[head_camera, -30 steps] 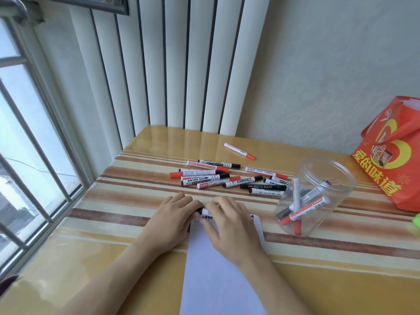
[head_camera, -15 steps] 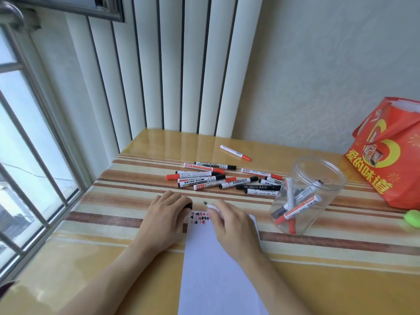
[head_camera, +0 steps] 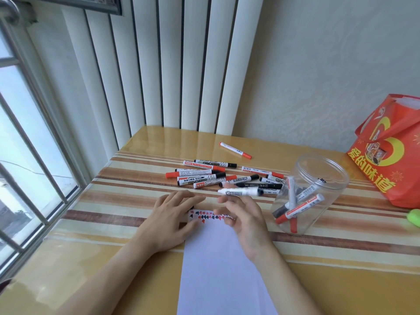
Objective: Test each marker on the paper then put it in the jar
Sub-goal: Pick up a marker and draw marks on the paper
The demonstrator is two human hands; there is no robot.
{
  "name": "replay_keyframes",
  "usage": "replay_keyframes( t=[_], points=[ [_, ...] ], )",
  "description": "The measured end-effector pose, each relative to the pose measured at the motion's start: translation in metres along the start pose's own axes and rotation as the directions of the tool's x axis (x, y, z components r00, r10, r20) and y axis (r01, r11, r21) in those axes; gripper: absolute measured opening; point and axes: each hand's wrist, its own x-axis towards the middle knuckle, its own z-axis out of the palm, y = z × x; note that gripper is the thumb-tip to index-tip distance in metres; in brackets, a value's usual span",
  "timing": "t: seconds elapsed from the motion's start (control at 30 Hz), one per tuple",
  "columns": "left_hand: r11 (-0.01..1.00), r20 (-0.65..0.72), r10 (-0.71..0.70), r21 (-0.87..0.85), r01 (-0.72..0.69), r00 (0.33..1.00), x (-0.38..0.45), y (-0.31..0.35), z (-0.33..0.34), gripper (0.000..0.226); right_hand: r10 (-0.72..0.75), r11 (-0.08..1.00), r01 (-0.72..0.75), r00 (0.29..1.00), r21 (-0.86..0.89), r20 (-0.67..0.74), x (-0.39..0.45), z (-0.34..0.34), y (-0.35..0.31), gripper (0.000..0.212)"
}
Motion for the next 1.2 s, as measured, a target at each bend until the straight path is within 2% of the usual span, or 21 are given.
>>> replay_keyframes(
  t=[0.1,0.27,0.4,0.6,1.0,1.2],
  points=[
    [1.000,0.045,0.029,0.005,-0.029,0.999,0.001,-0.002,0.000,0.056,-0.054,0.967,0.042,0.998,-0.249,-0.038,0.002,0.004,0.008,0.012],
    [0.998,0.051,0.056,-0.008,-0.056,0.997,0.001,-0.002,-0.002,0.055,-0.116,0.896,0.087,0.992,-0.436,-0.041,-0.002,0.006,0.013,0.010],
    [0.998,0.066,0.064,0.012,-0.065,0.996,0.002,-0.002,-0.002,0.052,-0.106,0.826,0.046,0.992,-0.562,-0.075,-0.003,0.006,0.015,0.017],
    [0.998,0.056,0.063,0.008,-0.064,0.996,0.002,-0.002,-0.002,0.050,-0.069,0.832,-0.031,0.985,-0.554,-0.159,-0.005,0.006,0.017,0.023],
    [0.998,0.044,0.062,0.011,-0.063,0.997,0.002,-0.004,0.000,0.048,-0.017,0.842,-0.051,0.992,-0.537,-0.121,-0.005,0.011,0.013,0.020],
    [0.998,0.047,0.062,0.010,-0.062,0.997,0.002,-0.003,0.000,0.048,-0.014,0.837,-0.069,0.989,-0.544,-0.147,-0.003,0.011,0.014,0.019]
  ],
)
